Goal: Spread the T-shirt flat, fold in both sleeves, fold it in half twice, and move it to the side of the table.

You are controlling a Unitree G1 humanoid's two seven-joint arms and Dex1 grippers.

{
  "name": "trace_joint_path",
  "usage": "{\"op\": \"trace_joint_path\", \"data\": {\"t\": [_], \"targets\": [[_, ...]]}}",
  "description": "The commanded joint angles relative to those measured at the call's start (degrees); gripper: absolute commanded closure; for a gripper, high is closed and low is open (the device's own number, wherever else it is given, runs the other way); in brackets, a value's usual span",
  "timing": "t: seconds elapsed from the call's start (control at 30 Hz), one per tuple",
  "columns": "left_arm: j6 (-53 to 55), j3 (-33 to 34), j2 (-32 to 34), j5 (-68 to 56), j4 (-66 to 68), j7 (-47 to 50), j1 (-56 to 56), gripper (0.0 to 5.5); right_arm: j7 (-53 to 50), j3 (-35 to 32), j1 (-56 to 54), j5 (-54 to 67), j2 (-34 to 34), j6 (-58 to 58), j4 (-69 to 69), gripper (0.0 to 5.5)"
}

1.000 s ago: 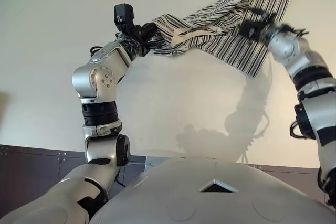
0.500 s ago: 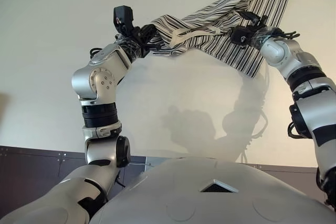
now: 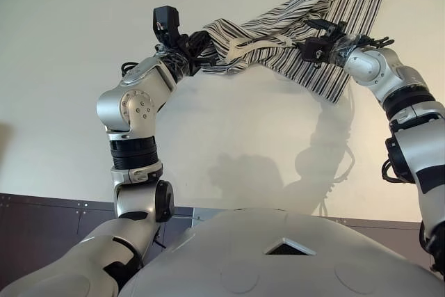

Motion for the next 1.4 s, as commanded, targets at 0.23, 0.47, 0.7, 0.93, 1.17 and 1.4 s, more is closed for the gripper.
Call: {"op": "trace_joint_path", "data": {"t": [0.23,0.47,0.7,0.93,1.17,1.4], "targets": [[0.73,-0.09,0.83,0.04,0.47,-1.06,-1.44,5.4,3.41,-1.16,1.33,2.06,-0.14,0.5,-0.71,2.96],[0.18,-0.17,0.52,0.35,0.91,-1.19,-1.67,5.4,-1.79,-0.48,0.2,0.07,1.11,4.33,0.86,2.96],[0.51,-0.88,0.73,0.57,1.13,-1.64,-1.28,5.4,-6.44,-1.76,-2.87,0.32,3.24,8.66,4.83,2.96],[0.83,-1.15,0.28,0.29,0.62,-1.49,-0.79,5.4,-5.15,-0.19,-3.21,-1.12,4.99,11.04,7.21,2.96],[0.72,-1.16,0.18,0.26,1.05,-1.58,-1.32,5.4,-9.1,3.8,-3.85,-5.49,4.85,10.31,7.42,3.91],[0.75,-1.25,-0.17,0.19,1.12,-1.46,-1.65,5.4,-11.12,5.35,-4.07,-6.82,4.68,9.72,7.72,5.1]]}}
